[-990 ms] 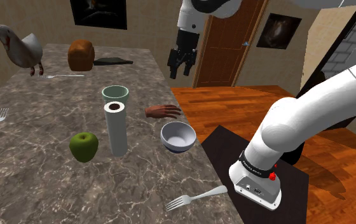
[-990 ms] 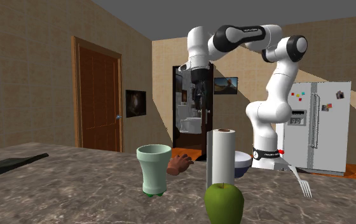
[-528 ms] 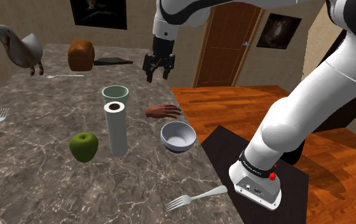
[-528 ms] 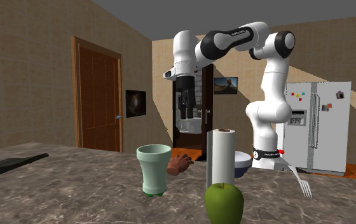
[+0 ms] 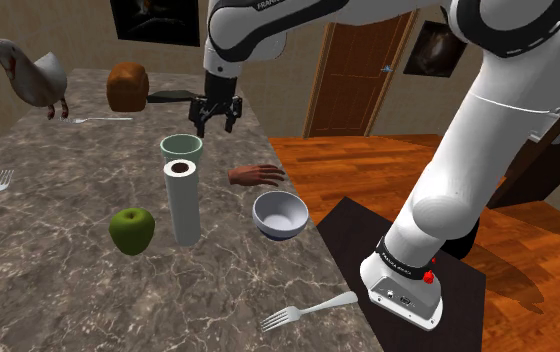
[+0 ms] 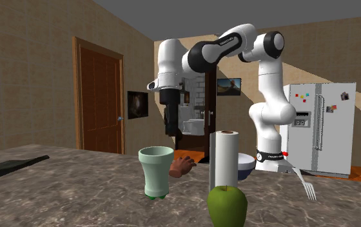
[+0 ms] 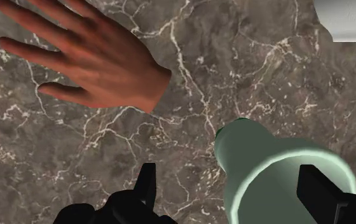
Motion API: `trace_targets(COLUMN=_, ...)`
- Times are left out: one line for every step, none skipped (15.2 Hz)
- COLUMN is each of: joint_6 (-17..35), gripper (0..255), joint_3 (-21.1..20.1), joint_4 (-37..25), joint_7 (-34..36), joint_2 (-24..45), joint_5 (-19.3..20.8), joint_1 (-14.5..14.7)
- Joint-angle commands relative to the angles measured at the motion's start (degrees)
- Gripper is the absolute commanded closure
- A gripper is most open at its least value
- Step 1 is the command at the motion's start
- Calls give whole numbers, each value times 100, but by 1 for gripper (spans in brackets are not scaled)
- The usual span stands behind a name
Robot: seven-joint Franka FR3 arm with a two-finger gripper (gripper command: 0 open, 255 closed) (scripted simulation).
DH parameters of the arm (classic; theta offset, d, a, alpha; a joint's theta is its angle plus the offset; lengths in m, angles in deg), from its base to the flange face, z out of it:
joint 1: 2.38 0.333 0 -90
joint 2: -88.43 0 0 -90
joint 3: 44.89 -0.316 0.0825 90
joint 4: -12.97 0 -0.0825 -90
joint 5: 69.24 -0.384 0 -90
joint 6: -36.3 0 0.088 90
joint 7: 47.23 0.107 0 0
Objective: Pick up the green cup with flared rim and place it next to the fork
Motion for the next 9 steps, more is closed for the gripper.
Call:
trace_targets(joint_6=86, gripper=0, joint_3=-23, joint_4=-397, joint_7=177, joint_2=432, joint_5=116, joint_1=39)
trace_targets(joint_6=127, gripper=0, joint_3=-29, joint_4=-597, joint_7=265, joint_2=650, joint_5=176, joint_1=67)
trace_targets(joint_6=154, gripper=0, joint_3=-29, joint_4=-758, joint_7=332, joint_2=820, joint_5=223, joint_1=92)
trace_targets(joint_6=222, gripper=0, joint_3=-28, joint_4=-725, joint_7=335, joint_2=855, joint_5=227, joint_1=100)
trace_targets(joint_6=289, gripper=0, joint_3=-28, joint_4=-693, joint_7=338, joint_2=891, joint_5=232, joint_1=106)
trace_targets(joint_6=357, gripper=0, joint_3=-30, joint_4=-663, joint_7=342, joint_2=928, joint_5=237, joint_1=112)
trace_targets(joint_6=424, gripper=0, joint_3=-31, joint_4=-634, joint_7=345, joint_2=966, joint_5=242, joint_1=119)
trace_targets(joint_6=491, gripper=0, joint_3=-31, joint_4=-606, joint_7=349, joint_2=1005, joint_5=248, joint_1=125)
trace_targets(joint_6=557, gripper=0, joint_3=-32, joint_4=-579, joint_7=353, joint_2=1045, joint_5=254, joint_1=131)
